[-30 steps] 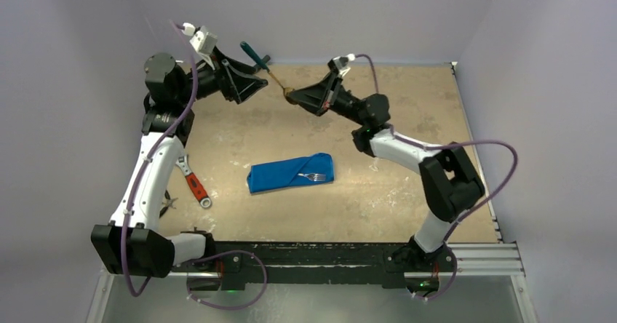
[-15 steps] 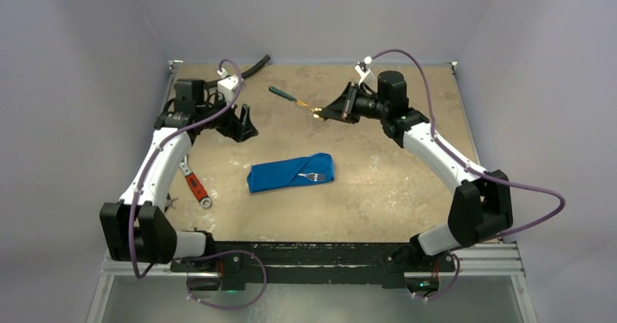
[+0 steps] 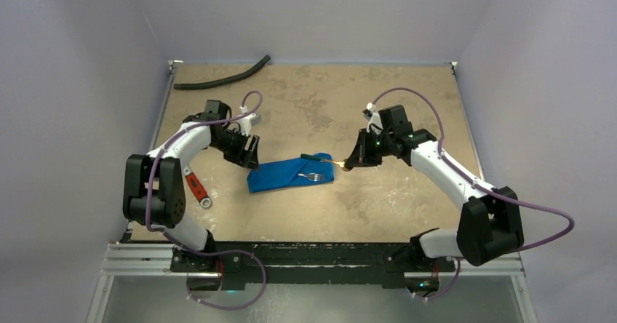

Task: Fold the napkin into a case and place the utensils inside
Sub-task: Insert the spoon into the folded napkin.

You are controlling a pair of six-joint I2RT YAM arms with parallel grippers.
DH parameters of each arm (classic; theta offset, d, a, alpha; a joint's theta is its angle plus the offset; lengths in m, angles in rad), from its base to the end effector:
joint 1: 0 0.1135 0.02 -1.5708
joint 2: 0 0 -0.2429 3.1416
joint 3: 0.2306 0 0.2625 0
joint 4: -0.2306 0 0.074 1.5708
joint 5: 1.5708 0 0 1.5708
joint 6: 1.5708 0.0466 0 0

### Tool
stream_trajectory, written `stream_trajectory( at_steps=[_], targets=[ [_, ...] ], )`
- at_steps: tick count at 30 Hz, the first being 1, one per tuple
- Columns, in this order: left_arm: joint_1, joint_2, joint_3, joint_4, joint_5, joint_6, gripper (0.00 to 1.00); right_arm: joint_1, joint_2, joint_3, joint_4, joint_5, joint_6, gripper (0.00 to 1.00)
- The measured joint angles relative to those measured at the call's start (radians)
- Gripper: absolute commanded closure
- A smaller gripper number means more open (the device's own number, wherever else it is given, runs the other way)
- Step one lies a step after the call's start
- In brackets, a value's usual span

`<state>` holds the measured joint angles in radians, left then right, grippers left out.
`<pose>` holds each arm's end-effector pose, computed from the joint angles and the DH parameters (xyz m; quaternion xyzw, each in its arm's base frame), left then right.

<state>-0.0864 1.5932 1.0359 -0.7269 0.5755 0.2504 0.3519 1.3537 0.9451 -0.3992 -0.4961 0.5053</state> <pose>0.3027 -0.0517 0.1636 0.1990 0.9288 -0.2687 0.1595 0.2791 0.1261 0.2211 -0.0222 0.9041 0.3572 0.2336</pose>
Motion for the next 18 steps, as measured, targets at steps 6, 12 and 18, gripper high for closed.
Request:
stream_trajectory(
  at_steps=[6, 12, 18],
  targets=[
    [-0.036, 0.058, -0.011, -0.006, -0.029, -0.003, 0.55, 0.000, -0.026, -0.026, -0.060, 0.039, -0.043, 1.00],
    [-0.042, 0.112, -0.011, -0.008, -0.071, -0.005, 0.58, 0.000, -0.033, -0.049, -0.082, 0.043, -0.064, 1.00],
    [-0.062, 0.144, 0.001, -0.003, -0.089, -0.010, 0.60, 0.000, -0.026, -0.053, -0.083, 0.053, -0.081, 1.00]
  ],
)
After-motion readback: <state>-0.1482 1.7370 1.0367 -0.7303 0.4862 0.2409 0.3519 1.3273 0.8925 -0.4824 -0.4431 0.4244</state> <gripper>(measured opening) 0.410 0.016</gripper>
